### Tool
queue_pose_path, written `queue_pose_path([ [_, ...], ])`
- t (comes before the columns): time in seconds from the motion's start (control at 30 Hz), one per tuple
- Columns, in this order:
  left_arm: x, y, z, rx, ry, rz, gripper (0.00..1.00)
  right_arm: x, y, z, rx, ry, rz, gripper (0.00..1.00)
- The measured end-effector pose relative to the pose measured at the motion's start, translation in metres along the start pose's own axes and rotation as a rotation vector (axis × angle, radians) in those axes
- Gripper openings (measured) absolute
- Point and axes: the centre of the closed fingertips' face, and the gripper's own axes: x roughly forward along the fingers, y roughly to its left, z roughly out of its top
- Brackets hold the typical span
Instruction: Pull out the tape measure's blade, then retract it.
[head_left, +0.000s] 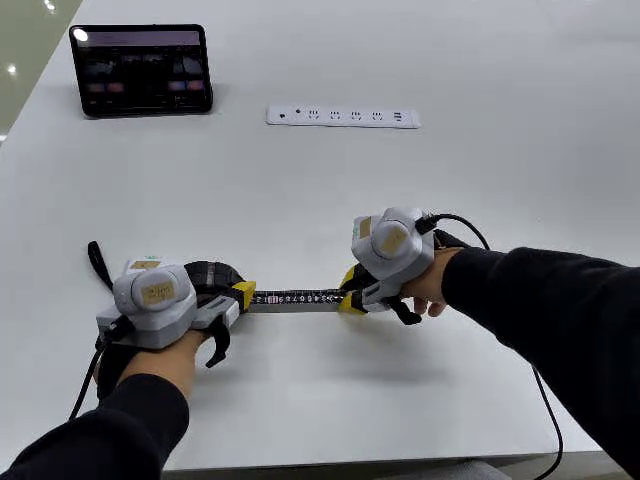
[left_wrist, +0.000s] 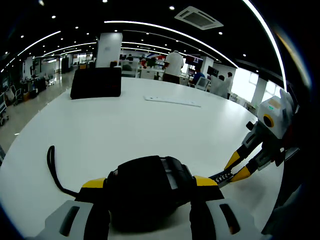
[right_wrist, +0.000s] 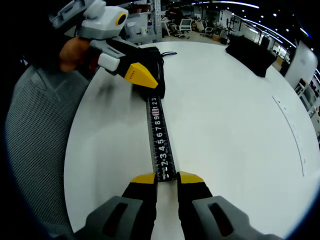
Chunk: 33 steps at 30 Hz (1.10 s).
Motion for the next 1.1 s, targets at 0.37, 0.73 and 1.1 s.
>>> queue_pose_path([
  [0.37,-0.001,0.0,0.001,-0.006,-0.001,-0.009,0.61,0.006,0.0,0.01,-0.009,-0.018,-0.004,0.11],
  [0.73,-0.003,-0.001,0.002,-0.008,-0.002,-0.012,0.61,0.01,0.001,0.016,0.009,-0.025,-0.003,0.11],
  [1.1,-0.005,-0.001,0.002,-0.007,-0.002,-0.014,0.61,0.013,0.003,0.024,0.008,-0.035,0.002,0.11],
])
